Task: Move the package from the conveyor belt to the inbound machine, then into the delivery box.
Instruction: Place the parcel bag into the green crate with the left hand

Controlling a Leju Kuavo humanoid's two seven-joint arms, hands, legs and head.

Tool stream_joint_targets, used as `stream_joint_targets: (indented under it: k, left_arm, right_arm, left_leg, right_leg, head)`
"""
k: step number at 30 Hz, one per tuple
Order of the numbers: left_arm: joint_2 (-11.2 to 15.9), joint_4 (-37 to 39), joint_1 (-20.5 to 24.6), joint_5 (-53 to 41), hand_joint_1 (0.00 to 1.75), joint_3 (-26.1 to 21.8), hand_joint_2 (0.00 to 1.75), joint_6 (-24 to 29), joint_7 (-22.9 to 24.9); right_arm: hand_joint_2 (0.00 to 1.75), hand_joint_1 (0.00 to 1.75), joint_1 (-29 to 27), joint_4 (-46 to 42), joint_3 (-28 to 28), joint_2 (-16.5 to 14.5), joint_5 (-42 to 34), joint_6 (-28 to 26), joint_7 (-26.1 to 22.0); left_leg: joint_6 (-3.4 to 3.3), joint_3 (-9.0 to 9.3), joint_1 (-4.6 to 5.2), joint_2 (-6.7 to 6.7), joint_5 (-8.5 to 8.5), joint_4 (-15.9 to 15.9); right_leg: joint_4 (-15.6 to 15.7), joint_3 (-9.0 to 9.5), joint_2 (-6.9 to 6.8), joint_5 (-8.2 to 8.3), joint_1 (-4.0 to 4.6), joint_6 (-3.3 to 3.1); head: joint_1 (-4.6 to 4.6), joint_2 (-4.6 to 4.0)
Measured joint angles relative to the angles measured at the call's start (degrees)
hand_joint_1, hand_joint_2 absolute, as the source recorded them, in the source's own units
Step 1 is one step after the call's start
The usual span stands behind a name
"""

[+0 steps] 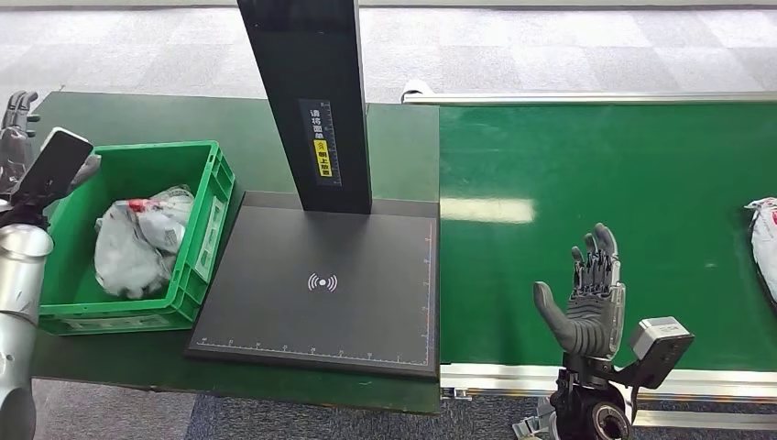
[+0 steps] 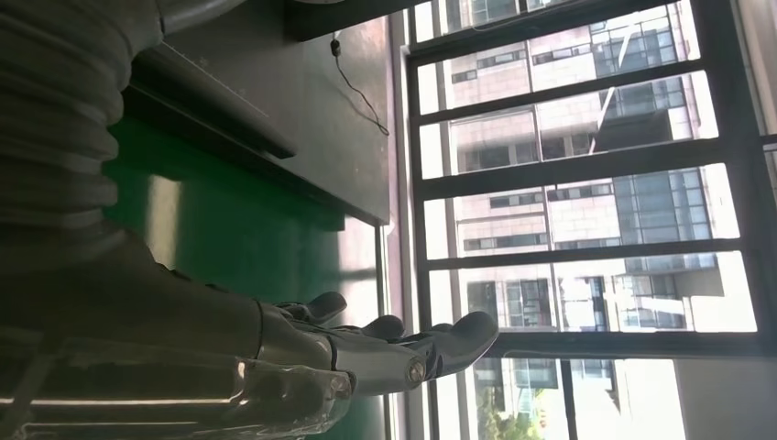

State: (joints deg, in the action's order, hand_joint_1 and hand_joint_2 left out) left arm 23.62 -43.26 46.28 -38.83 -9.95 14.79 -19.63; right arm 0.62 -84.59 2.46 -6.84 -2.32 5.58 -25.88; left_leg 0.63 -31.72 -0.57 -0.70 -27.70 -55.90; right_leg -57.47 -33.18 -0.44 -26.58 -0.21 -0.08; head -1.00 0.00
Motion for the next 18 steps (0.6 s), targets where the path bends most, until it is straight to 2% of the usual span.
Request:
stream_joint_targets:
  k: [2, 5, 8, 11, 14, 18]
  left_arm:
    - [-0.47, -2.28, -0.98, 6.27, 0.0, -0.94, 1.75, -4.5, -1.15]
    - [-1.73, -7.16, -3.62, 20.9, 0.0, -2.25, 1.75, -13.14, -2.55]
    - [-3.87, -13.67, -8.06, 33.36, 0.0, -2.7, 1.75, -18.19, -3.34]
    - [-7.44, -21.58, -14.58, 40.91, 0.0, -2.03, 1.75, -20.66, -4.49]
    - [-12.5, -29.95, -22.78, 45.1, 0.0, 0.49, 1.75, -22.61, -6.25]
    - [-19.21, -38.82, -33.46, 41.82, 0.0, 7.03, 1.75, -17.96, -10.2]
  right_arm:
    - [1.75, 0.0, 0.0, 0.13, -0.01, 0.02, 0.0, 0.02, 0.01]
    - [1.75, 0.0, 0.06, 0.47, -0.06, 0.05, 0.01, 0.05, 0.04]
    - [1.75, 0.0, 0.23, 1.01, -0.38, 0.1, 0.02, 0.15, 0.29]
    - [1.75, 0.0, 0.46, 1.68, -0.93, 0.11, 0.04, 0.19, 0.58]
    - [1.75, 0.0, 0.47, 2.18, -1.35, 0.09, 0.08, 0.19, 0.94]
    - [1.75, 0.0, 0.2, 2.54, -2.09, -0.03, 0.07, 0.32, 1.52]
  left_leg:
    - [0.0, 0.0, 0.0, 0.0, 0.0, 0.0]
    - [0.0, 0.01, 0.0, -0.01, -0.01, 0.0]
    - [0.01, 0.03, 0.01, -0.02, -0.02, 0.0]
    - [0.0, 0.03, 0.04, -0.01, -0.04, 0.0]
    - [-0.06, 0.04, 0.14, -0.01, -0.1, 0.0]
    - [-0.11, 0.02, 0.19, -0.03, -0.19, 0.0]
  right_leg:
    - [0.0, 0.0, 0.0, 0.0, 0.0, 0.0]
    - [0.0, 0.0, 0.0, 0.0, 0.0, 0.0]
    - [0.01, 0.01, 0.0, 0.0, -0.02, 0.0]
    - [0.03, 0.01, 0.0, -0.01, -0.06, 0.01]
    - [0.04, 0.01, 0.0, -0.03, -0.15, 0.04]
    - [0.07, 0.01, 0.0, -0.06, -0.2, 0.09]
  head:
    - [0.0, 0.0]
    - [0.0, 0.0]
    - [0.0, 0.0]
    - [-0.01, 0.0]
    - [-0.02, 0.0]
    - [0.01, 0.0]
